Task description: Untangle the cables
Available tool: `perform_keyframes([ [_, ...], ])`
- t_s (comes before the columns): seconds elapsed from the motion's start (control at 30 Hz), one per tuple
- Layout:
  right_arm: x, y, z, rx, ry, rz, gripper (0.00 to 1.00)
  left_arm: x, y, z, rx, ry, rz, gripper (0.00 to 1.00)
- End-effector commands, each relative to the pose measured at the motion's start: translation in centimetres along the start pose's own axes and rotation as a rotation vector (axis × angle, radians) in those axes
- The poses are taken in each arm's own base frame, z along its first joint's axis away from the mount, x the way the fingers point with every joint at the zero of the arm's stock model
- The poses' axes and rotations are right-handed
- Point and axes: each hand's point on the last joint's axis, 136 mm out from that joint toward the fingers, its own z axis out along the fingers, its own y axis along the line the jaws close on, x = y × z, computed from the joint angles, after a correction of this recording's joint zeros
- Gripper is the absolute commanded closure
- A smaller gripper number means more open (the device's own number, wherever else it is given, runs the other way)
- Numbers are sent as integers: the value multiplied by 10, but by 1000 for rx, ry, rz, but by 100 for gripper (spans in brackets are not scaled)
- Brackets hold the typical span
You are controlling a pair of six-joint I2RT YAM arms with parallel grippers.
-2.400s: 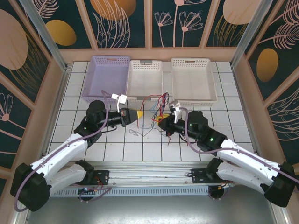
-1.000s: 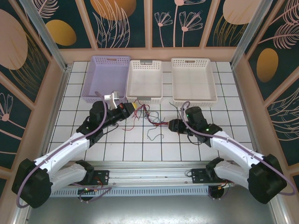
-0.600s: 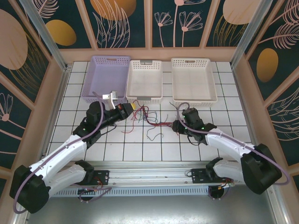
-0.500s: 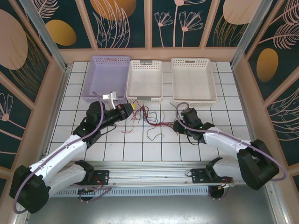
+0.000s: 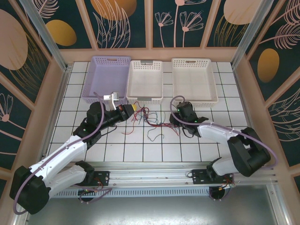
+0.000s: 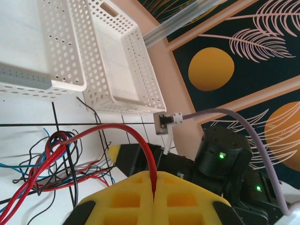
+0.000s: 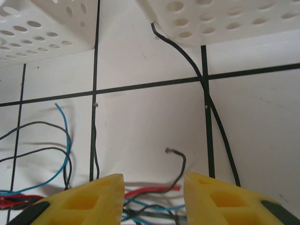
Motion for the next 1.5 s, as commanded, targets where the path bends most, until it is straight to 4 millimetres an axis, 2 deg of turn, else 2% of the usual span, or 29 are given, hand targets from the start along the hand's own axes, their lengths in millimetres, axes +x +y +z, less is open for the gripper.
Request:
perform_keyframes([
  [0.0, -11, 0, 10, 25, -16, -20, 62, -6, -16, -3, 41, -9, 36, 100],
  [0.23, -10, -6, 21, 84, 0, -38, 67, -7, -18, -3, 40, -7, 41, 100],
  [0.33, -9, -7, 24, 83, 8, -42, 82, -7, -18, -3, 38, -5, 42, 100],
  [0.57, -8, -8, 24, 85, 7, -48, 89, -6, -16, -5, 29, -3, 46, 100],
  [0.67, -7, -8, 21, 80, 2, -54, 98, -6, -17, -5, 30, -3, 49, 100],
  [0.77, -9, -8, 16, 73, -13, -50, 98, -6, -17, -5, 31, -4, 48, 100],
  [0.83, -5, -7, 12, 58, -5, -40, 91, -6, -17, -6, 29, -6, 49, 100],
  [0.97, 8, -3, 9, 10, 48, -16, 60, -6, -17, -5, 29, -8, 49, 100],
  [1.03, 15, -7, 10, 21, 63, -11, 52, -6, -16, -5, 30, -7, 48, 100],
  [1.17, 15, -8, 13, 25, 59, -25, 47, -6, -16, -4, 35, -5, 43, 100],
  [1.47, 6, -1, 37, 31, 64, -60, 49, -6, -17, -5, 37, -9, 42, 100],
])
